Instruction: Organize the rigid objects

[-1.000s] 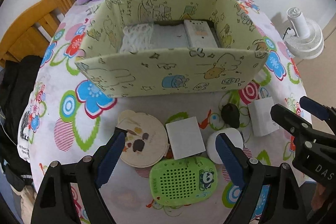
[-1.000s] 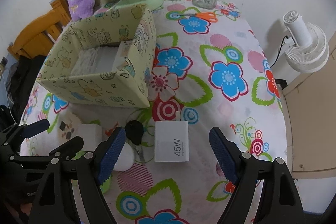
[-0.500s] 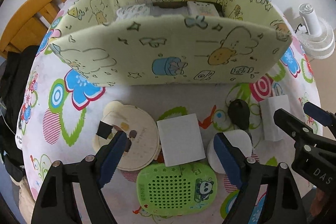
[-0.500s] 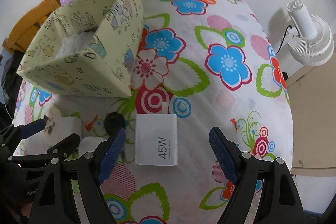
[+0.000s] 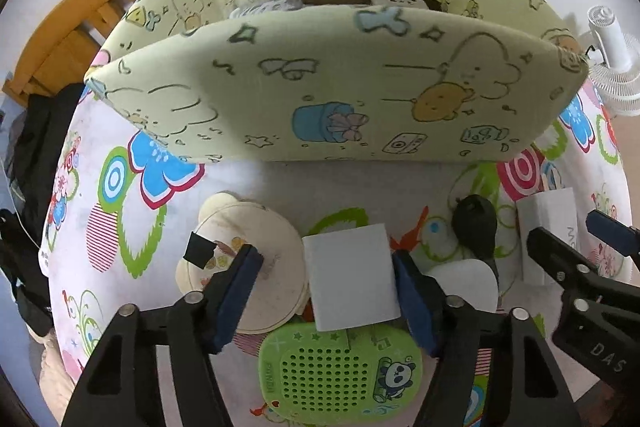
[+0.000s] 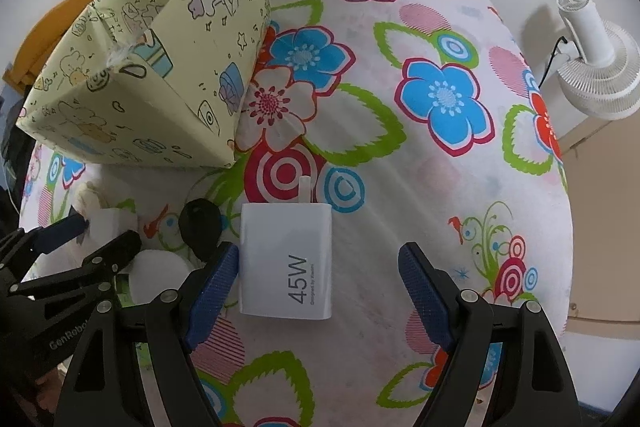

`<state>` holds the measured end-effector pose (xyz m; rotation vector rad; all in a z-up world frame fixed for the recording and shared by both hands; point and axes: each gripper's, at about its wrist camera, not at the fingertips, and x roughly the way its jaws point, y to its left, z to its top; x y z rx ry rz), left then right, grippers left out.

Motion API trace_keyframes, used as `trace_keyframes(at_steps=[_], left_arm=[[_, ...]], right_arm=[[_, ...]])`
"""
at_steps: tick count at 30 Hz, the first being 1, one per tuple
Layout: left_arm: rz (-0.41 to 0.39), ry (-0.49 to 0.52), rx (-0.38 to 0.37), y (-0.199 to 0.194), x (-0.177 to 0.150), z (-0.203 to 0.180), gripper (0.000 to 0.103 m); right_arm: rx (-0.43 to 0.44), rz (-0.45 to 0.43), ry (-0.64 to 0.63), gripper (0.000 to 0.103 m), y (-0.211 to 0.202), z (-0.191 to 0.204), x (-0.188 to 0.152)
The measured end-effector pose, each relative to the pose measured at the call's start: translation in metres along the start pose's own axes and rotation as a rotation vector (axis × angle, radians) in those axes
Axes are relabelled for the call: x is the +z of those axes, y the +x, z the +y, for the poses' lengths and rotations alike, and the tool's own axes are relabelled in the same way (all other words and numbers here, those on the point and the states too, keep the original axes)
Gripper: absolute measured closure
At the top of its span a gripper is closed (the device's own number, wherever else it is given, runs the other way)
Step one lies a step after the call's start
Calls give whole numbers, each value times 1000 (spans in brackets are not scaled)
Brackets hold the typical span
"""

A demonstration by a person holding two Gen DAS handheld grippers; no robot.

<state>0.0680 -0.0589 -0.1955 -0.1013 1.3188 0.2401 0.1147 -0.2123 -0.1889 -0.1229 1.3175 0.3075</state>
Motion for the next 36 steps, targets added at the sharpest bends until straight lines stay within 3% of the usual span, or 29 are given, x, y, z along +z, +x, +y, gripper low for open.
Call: trace_keyframes(at_steps=[6, 12, 17, 36], left_arm=[[-18, 15, -4, -4, 0, -13, 58], [-16, 32, 0, -2, 2, -23, 59], [-19, 29, -7, 0, 5, -19, 60], [-17, 76, -57, -22, -4, -1, 61]], right_arm=[[18, 25, 10, 19, 8, 2, 0], [7, 17, 13, 26, 9, 7, -4], [-2, -2, -4, 52, 6, 13, -7], [4, -18, 18, 53, -18, 34, -15]])
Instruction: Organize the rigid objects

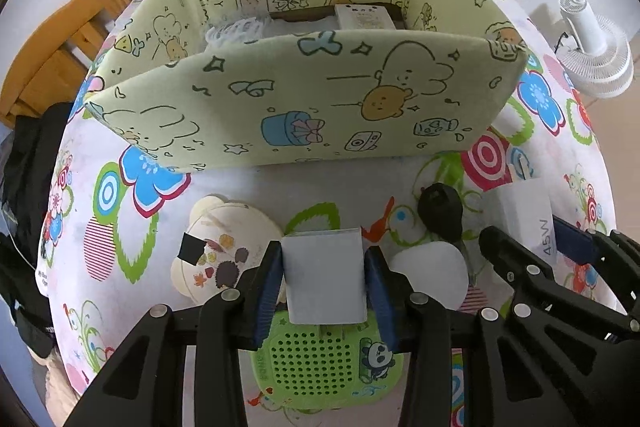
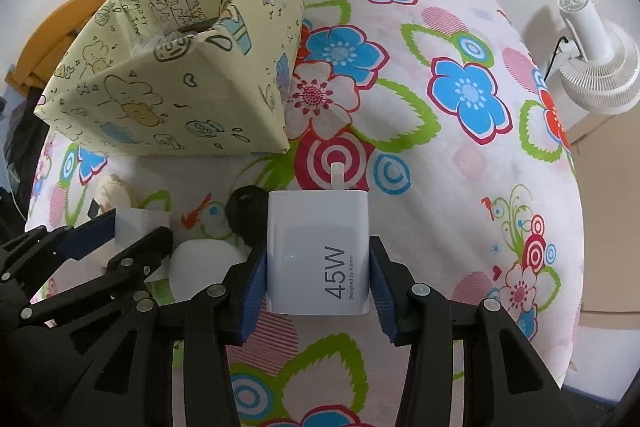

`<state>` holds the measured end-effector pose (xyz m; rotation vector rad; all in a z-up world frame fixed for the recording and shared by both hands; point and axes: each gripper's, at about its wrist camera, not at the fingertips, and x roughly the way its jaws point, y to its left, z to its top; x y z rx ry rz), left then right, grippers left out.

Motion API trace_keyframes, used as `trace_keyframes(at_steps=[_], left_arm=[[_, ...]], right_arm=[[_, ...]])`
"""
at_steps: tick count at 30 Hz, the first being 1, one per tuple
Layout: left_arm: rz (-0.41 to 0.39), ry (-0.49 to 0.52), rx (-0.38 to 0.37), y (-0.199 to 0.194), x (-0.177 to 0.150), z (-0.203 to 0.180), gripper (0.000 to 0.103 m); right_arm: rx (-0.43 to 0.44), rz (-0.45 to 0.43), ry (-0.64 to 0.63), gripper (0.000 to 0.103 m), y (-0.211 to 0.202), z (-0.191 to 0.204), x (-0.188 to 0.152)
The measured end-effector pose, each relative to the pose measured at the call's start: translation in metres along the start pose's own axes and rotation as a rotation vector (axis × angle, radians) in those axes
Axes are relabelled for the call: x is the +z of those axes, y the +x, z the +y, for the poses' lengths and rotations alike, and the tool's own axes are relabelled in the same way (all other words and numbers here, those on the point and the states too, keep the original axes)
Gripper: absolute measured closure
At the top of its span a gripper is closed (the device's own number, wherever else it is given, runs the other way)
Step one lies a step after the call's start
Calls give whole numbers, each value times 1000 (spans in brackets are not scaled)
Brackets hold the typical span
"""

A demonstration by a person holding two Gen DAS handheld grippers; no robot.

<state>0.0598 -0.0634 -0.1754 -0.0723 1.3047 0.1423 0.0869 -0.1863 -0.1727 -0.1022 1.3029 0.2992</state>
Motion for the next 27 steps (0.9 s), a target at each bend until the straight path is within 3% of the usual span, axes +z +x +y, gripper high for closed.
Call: trace_keyframes(at_steps=[27], left_arm=[[-54, 94, -10, -37, 4, 13, 62]], right_arm=[[-27, -44, 61, 53, -33, 19, -3]])
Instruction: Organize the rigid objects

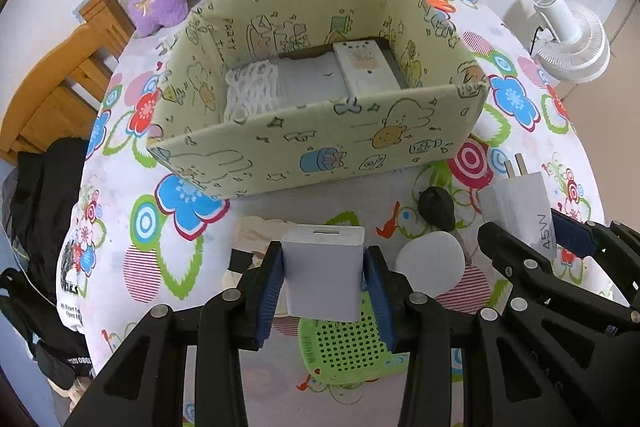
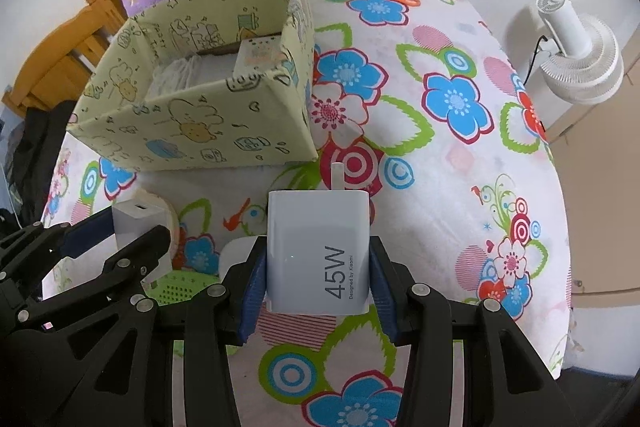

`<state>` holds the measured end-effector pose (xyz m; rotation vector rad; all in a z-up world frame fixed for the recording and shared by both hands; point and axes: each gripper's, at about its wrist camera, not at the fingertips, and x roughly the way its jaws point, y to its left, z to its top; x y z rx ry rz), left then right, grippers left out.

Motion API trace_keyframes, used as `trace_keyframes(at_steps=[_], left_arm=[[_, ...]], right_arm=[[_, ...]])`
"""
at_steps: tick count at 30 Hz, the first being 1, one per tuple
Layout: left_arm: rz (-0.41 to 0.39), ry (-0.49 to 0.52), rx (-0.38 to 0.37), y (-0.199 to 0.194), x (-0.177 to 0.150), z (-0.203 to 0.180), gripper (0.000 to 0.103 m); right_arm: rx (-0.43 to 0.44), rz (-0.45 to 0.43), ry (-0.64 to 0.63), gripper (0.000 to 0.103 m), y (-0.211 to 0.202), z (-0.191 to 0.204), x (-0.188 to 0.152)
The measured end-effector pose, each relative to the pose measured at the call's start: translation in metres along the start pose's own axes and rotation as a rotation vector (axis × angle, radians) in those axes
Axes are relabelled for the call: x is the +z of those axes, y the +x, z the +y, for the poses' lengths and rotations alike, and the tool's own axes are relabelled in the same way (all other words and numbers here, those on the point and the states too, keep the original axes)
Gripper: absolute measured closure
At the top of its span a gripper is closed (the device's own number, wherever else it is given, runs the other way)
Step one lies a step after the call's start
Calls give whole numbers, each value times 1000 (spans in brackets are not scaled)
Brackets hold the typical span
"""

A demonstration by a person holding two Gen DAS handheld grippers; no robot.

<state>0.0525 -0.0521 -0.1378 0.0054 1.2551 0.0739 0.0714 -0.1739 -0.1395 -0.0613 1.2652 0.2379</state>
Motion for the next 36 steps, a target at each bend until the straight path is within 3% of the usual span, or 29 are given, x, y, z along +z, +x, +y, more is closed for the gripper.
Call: trace_keyframes(at_steps=[36], left_arm=[[-152, 50, -34, -81, 6, 42, 62]], right_arm=[[-55, -135, 30, 53, -88, 47, 10]])
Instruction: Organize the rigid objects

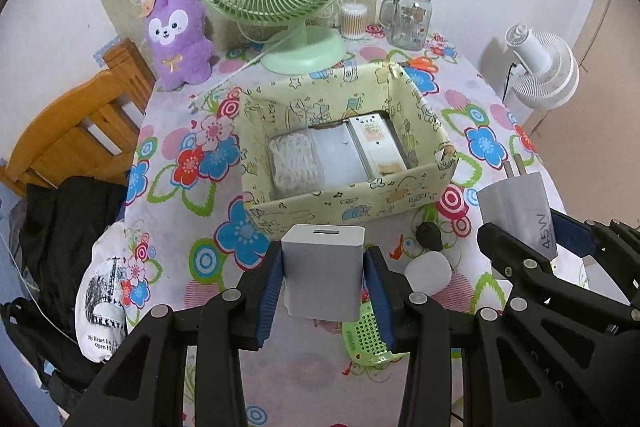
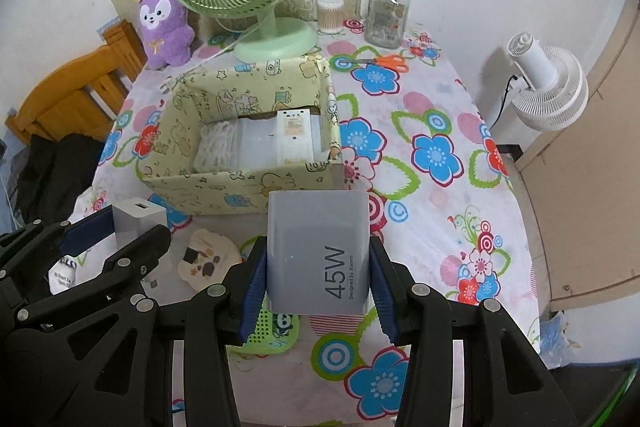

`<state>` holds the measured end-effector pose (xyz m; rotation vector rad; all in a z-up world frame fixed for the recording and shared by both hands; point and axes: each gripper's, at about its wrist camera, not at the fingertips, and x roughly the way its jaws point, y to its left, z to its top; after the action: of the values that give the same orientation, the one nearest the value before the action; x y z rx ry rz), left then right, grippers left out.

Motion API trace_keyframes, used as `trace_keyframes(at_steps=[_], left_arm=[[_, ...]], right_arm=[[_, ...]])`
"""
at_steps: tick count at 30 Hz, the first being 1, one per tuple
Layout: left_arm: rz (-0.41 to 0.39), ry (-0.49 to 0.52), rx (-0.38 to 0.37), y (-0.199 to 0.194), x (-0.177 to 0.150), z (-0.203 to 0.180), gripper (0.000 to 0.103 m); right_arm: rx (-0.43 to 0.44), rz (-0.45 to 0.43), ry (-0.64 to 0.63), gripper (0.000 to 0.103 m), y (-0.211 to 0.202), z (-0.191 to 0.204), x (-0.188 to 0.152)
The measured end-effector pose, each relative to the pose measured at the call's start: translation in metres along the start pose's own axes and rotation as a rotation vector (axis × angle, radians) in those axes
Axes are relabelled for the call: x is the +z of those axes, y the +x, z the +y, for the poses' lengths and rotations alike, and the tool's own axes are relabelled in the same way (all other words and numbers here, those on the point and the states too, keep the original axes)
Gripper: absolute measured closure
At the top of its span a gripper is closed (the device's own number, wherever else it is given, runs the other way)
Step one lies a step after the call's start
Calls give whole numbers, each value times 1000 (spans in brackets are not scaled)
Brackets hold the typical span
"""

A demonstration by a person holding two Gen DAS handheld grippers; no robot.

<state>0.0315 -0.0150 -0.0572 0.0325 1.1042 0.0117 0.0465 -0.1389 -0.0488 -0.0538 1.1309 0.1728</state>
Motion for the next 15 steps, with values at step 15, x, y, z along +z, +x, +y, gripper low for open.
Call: trace_keyframes(at_steps=[15], left_arm=[[-65, 28, -34, -10, 14, 17, 62]], right_arm=[[-40, -56, 33, 53, -13, 14, 13]])
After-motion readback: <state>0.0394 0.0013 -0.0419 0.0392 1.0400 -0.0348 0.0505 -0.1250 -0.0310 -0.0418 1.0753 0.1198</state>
